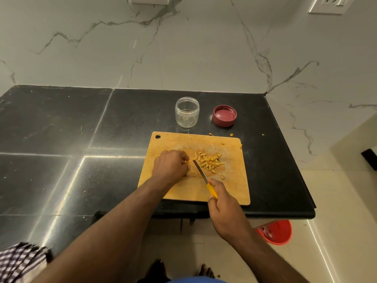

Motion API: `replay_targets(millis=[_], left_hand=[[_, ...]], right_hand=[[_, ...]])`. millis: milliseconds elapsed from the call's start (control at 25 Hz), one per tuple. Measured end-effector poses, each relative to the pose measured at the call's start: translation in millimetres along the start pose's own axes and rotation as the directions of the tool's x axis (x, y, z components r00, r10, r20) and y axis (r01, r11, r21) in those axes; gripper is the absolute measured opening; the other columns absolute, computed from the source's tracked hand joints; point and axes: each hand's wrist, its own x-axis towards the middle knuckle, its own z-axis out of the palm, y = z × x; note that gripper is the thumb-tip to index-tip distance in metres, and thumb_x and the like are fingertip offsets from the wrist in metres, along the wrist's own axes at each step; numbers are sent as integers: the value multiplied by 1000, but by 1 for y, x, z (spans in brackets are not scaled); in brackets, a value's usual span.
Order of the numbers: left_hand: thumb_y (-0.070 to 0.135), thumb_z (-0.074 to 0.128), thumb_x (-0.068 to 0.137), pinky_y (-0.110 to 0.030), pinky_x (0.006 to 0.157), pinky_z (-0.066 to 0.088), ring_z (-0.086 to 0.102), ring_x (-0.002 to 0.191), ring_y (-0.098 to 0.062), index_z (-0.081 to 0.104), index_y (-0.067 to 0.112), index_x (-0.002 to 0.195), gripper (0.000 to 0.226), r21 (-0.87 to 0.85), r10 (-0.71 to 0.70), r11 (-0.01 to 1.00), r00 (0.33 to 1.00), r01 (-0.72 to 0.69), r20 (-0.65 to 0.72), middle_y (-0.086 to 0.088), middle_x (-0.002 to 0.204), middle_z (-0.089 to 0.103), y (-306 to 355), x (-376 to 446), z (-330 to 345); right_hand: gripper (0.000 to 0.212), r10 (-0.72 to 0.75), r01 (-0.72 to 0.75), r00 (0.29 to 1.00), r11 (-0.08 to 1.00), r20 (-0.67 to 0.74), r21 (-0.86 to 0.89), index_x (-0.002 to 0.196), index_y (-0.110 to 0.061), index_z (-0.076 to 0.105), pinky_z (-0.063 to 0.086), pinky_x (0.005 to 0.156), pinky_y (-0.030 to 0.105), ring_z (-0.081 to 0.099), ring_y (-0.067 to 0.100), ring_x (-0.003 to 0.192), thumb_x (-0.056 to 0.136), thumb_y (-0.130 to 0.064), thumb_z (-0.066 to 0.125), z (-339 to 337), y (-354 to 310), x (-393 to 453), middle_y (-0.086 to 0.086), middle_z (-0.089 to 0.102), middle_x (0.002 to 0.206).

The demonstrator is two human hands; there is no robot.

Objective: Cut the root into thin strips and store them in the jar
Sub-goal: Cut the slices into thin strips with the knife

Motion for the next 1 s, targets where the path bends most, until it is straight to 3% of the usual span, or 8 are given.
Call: replay_targets(millis=[400, 560, 680, 1000], left_hand=[[29, 70, 92, -37, 87, 59, 64, 96, -11, 75, 22, 114, 23, -60, -2, 998, 1000, 3, 2, 7, 108, 74, -1, 0, 8], [31, 69, 93, -39, 87, 57, 64, 98, -13, 74, 23, 116, 25, -46, -3, 999, 1000, 2, -19, 6, 108, 74, -2, -4, 9], [30, 69, 93, -42, 89, 56, 64, 100, -14, 74, 23, 117, 25, -74, -20, 997, 1000, 19, -8, 6, 109, 74, -4, -3, 11], [26, 68, 92, -42, 86, 56, 63, 93, -13, 77, 24, 106, 17, -92, -34, 995, 999, 34, 4, 9, 98, 73, -2, -3, 10]], right_hand=[[46, 16, -16, 1000, 999, -12, -50, 147, -32, 31, 31, 52, 16, 51, 7, 69, 103, -21, 39, 3, 1, 6, -7, 56, 92], [47, -15, 15, 1000, 997, 1, -72, 148, -32, 29, 38, 62, 17, 56, 10, 81, 103, -21, 38, 5, -3, 9, -5, 58, 109], [48, -46, 46, 999, 993, 3, -106, 149, -28, 29, 47, 76, 26, 57, 11, 92, 103, -20, 37, 6, -5, 12, -2, 58, 123], [47, -65, 72, 997, 980, 45, -187, 149, -26, 28, 44, 77, 26, 53, 12, 91, 103, -20, 35, 11, -10, 15, -1, 56, 117]])
